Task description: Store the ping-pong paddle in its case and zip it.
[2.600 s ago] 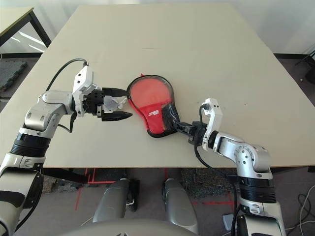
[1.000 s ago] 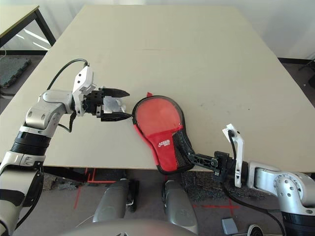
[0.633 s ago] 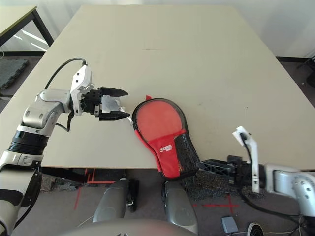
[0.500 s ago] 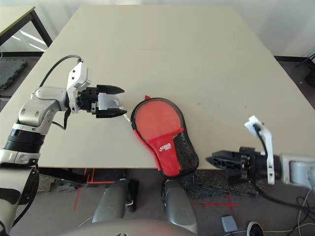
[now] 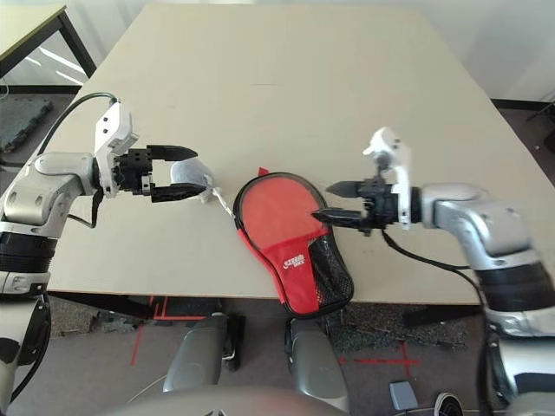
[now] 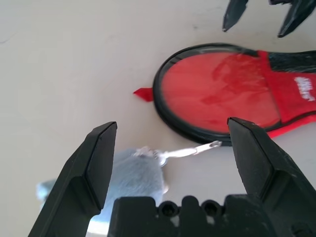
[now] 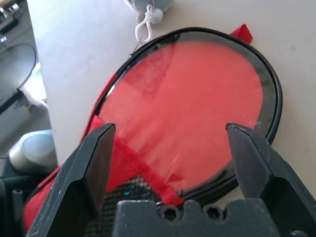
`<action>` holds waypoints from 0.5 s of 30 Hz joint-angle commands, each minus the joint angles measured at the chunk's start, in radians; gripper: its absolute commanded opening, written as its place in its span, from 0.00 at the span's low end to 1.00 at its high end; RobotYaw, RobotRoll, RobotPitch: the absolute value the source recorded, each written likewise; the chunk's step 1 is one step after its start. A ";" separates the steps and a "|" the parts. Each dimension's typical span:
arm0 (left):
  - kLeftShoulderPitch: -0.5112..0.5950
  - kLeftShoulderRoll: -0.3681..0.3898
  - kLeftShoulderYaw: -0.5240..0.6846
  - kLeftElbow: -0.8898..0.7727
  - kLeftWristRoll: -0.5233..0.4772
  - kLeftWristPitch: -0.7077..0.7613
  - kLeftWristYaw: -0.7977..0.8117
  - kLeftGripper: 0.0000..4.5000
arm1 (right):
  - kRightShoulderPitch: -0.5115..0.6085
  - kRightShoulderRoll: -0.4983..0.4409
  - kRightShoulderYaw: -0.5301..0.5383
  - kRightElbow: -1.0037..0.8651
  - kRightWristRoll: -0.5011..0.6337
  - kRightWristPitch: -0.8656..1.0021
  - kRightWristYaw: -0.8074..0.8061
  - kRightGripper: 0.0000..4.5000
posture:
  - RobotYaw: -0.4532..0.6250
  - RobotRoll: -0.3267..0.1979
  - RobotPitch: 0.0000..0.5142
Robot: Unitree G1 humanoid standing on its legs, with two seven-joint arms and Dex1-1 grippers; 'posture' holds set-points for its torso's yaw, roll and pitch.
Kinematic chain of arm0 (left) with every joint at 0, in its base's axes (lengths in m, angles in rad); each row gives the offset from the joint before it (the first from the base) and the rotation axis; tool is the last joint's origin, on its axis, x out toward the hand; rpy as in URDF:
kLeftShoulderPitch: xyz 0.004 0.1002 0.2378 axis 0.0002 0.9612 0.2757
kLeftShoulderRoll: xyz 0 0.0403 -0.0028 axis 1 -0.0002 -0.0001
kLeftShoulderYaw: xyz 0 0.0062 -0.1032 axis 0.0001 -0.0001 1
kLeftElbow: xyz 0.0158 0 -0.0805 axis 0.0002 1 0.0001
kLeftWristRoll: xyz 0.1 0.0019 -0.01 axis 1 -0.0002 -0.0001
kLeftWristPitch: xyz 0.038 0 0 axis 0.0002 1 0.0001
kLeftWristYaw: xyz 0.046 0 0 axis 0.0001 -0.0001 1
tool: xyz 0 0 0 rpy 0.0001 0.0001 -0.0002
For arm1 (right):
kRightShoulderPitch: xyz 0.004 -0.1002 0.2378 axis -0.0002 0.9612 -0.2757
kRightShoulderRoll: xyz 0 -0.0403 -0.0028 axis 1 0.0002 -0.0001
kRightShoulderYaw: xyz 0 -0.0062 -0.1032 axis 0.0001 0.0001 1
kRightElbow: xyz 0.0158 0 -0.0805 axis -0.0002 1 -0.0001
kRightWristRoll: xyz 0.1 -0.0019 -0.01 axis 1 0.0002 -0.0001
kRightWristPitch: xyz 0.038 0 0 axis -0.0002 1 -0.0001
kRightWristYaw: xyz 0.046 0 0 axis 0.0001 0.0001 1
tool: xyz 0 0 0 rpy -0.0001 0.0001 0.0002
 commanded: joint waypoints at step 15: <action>0.007 -0.013 -0.012 0.051 0.090 0.039 0.190 1.00 | -0.041 0.123 0.137 0.256 -0.238 -0.163 0.076 0.99 | 0.61 0.62 0.24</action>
